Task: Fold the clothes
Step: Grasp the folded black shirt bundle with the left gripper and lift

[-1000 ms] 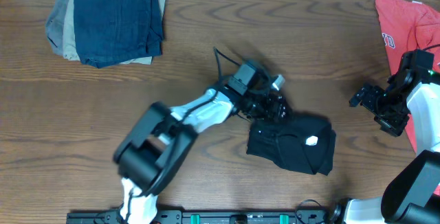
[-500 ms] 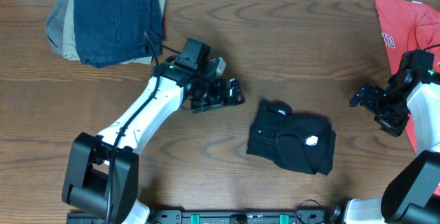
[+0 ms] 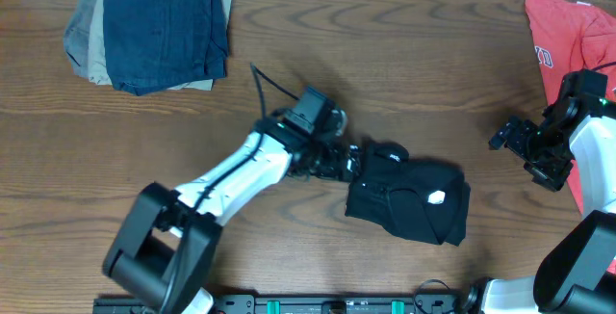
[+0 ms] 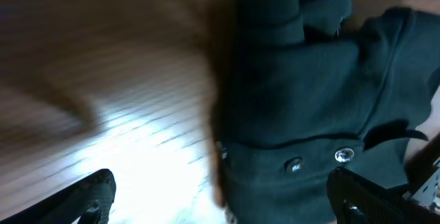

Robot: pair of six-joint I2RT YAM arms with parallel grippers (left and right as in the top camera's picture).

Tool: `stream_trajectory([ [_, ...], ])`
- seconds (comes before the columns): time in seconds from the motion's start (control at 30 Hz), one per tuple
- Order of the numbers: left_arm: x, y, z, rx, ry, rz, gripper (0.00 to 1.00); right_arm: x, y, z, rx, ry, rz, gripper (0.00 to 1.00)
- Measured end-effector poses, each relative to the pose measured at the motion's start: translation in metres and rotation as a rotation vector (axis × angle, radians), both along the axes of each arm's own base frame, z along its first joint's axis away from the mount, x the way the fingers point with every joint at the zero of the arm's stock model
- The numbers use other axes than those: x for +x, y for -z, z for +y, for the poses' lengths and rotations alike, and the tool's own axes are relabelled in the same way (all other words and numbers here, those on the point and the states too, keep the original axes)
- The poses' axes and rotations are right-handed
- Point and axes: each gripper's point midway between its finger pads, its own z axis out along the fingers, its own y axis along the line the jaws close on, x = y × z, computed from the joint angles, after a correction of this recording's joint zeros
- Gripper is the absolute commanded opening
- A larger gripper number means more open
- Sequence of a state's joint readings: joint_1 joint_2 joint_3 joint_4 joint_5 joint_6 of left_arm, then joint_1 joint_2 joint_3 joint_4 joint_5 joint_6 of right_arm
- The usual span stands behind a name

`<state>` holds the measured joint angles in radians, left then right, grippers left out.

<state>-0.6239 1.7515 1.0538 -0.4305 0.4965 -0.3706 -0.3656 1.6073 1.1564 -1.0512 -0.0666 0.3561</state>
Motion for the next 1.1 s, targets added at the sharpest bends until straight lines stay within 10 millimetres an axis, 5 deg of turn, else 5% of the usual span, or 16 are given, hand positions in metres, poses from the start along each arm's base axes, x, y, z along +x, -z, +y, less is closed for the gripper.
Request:
stream_trajectory([
  [0.4, -0.025, 0.019, -0.055, -0.161, 0.123, 0.082, 0.97, 0.0, 0.0, 0.0, 0.0, 0.0, 0.0, 0.99],
  [0.63, -0.034, 0.029, -0.065, -0.162, 0.118, 0.127, 0.45, 0.0, 0.0, 0.0, 0.0, 0.0, 0.0, 0.99],
  [0.77, -0.034, 0.033, -0.064, -0.145, 0.097, 0.131, 0.24, 0.0, 0.0, 0.0, 0.0, 0.0, 0.0, 0.99],
  [0.97, -0.033, 0.034, -0.061, -0.131, 0.073, 0.152, 0.14, 0.0, 0.0, 0.0, 0.0, 0.0, 0.0, 0.99],
  [1.1, -0.027, 0.033, -0.039, -0.053, 0.028, 0.207, 0.12, 0.0, 0.0, 0.0, 0.0, 0.0, 0.0, 0.99],
])
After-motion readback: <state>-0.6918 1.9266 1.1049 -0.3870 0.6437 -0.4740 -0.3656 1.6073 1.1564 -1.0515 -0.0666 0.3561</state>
